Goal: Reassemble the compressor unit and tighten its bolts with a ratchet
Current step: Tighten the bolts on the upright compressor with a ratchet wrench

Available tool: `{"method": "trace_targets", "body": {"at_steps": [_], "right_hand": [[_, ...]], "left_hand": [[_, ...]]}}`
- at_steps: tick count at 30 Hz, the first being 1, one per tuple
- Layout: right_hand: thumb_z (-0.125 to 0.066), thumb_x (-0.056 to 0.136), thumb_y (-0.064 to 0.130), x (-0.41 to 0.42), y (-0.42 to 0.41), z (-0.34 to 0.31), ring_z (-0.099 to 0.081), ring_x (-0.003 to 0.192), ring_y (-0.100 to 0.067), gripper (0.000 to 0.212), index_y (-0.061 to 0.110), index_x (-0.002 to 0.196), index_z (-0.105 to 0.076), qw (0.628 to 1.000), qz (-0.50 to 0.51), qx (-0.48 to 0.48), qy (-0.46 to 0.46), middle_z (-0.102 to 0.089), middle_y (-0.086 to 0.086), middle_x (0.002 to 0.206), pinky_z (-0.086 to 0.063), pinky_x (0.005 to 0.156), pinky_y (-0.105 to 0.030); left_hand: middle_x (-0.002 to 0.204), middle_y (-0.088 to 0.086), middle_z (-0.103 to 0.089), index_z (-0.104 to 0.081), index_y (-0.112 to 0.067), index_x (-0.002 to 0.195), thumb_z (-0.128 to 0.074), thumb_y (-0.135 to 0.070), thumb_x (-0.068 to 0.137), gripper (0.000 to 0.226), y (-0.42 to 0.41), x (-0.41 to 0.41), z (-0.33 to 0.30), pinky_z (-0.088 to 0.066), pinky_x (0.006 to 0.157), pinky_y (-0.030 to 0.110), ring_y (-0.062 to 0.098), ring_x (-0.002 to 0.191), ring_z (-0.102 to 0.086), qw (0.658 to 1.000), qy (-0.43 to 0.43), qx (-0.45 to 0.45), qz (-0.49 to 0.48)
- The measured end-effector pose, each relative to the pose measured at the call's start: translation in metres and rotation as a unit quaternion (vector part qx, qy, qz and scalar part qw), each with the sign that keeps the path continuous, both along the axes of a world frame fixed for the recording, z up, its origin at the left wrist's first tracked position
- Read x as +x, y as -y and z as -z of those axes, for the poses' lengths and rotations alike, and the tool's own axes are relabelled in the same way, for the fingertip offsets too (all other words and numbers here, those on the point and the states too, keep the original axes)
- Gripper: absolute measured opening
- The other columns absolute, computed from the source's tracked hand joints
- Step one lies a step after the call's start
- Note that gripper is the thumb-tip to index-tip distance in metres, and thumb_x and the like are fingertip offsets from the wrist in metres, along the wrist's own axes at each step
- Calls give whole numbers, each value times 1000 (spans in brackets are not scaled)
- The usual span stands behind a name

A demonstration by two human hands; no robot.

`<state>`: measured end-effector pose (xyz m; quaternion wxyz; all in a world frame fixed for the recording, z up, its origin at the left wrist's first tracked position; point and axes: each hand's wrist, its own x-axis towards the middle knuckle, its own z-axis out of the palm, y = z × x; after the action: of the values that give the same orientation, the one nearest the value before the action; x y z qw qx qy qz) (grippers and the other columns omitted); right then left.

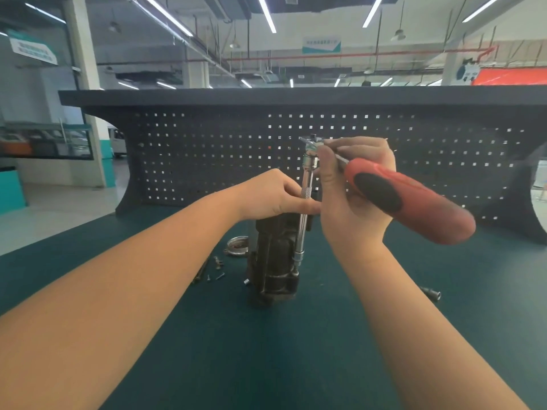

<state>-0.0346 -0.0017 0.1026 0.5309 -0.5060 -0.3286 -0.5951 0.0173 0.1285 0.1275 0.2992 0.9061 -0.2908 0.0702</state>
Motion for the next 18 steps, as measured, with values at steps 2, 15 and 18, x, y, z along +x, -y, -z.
{"method": "trace_targets", "body": {"at_steps": [2,15,18], "right_hand": [[-58,91,45,3,2,-1,-64,88,-26,17,60,93,-51,1000,-11,6,-6,-55,30,98,-53,76,-52],[-47,98,0,23,25,0,-66,62,-14,20,19,94,-44,989,-107,97,-20,-61,-13,88,-54,62,-24],[-49,97,1,20,22,0,-66,61,-14,21,21,94,-45,990,-103,98,-7,-61,-7,88,-50,61,-19]], "left_hand": [[68,1,-47,-68,-8,81,-58,-93,46,93,-3,1,-3,-32,65,33,20,65,-39,999,-4,38,18],[116,-29,-50,-78,-37,94,-58,-73,70,47,4,23,-9,-34,99,21,-10,112,-46,993,-5,67,93],[121,-57,-37,-74,-50,97,-66,-58,75,24,-1,17,-10,-25,99,10,-27,118,-37,989,-56,78,112]]}}
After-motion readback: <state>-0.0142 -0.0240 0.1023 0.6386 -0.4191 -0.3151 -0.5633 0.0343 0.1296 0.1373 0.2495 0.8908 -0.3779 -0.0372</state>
